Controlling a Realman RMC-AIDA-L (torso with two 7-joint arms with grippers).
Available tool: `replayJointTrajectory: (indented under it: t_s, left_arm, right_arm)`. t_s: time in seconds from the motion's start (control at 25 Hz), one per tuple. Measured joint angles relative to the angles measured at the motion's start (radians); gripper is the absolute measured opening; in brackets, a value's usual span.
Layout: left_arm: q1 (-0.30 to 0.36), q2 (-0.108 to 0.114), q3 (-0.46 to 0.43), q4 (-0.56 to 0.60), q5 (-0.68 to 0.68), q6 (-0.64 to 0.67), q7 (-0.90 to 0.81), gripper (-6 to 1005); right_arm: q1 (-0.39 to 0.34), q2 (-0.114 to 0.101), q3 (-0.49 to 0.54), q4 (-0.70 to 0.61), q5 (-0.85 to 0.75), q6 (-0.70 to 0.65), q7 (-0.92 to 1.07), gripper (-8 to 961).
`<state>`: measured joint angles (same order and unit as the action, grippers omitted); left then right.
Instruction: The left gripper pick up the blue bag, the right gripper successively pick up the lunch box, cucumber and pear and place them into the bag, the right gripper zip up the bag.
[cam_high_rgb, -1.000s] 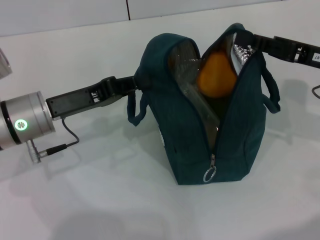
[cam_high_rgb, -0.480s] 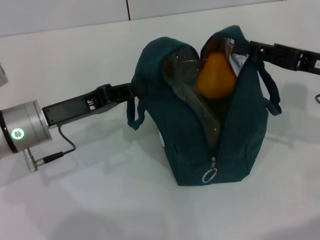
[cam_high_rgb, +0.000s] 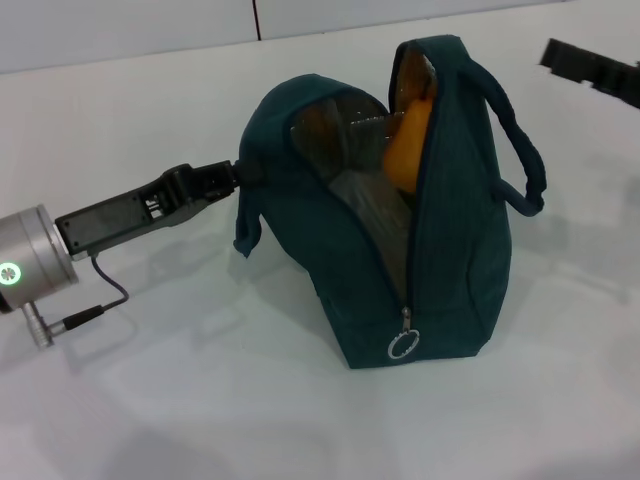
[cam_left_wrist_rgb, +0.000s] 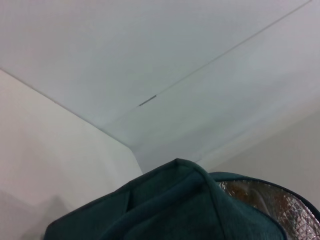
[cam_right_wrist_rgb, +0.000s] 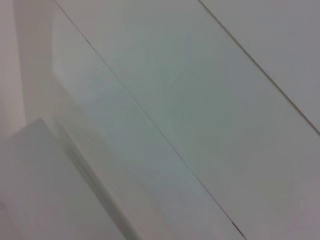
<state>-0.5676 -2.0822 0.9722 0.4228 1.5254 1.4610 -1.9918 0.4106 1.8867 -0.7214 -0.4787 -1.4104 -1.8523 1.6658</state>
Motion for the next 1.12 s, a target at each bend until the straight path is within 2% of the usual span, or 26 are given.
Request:
replayJointTrajectory:
  t_s: [0.12, 0.24, 0.32, 0.36, 0.48, 0.68, 0.76, 0.88, 1.12]
  left_arm:
    - [0.002, 0.000, -0.001, 0.000, -0.002, -0.001, 0.001, 70]
    - [0.002, 0.001, -0.001, 0.001, -0.002, -0.002, 0.003, 70]
    - [0.002, 0.001, -0.002, 0.001, -0.002, -0.002, 0.005, 70]
    - [0.002, 0.001, -0.003, 0.001, -0.002, -0.003, 0.005, 70]
    - [0.002, 0.001, -0.003, 0.001, -0.002, -0.008, 0.006, 70]
    - [0.001, 0.001, -0.006, 0.001, -0.002, -0.012, 0.007, 69]
    - [-0.001, 0.001, -0.012, 0.001, -0.002, -0.013, 0.007, 69]
    - [-0.005, 0.001, -0.016, 0.001, -0.002, -0.014, 0.007, 69]
    - [-0.009, -0.001, -0.024, 0.001, -0.002, -0.019, 0.007, 69]
  right_arm:
    - [-0.006, -0.005, 0.009, 0.000, 0.000, -0.072, -0.014, 708]
    - [0.000, -0.009, 0.000, 0.000, -0.010, -0.183, -0.030, 703]
    - [0.018, -0.024, -0.041, -0.006, -0.085, -0.275, -0.078, 700]
    - [0.018, -0.024, -0.041, -0.006, -0.085, -0.275, -0.078, 699]
    - [0.033, -0.028, -0.064, -0.009, -0.219, -0.278, -0.135, 695]
    - [0.040, -0.013, -0.067, -0.008, -0.404, -0.235, -0.168, 693]
    - [0.040, -0.011, -0.067, -0.010, -0.425, -0.227, -0.169, 693]
    - [0.044, 0.006, -0.069, -0.012, -0.520, -0.150, -0.170, 693]
    - [0.072, 0.044, -0.121, -0.005, -0.558, -0.038, -0.179, 694]
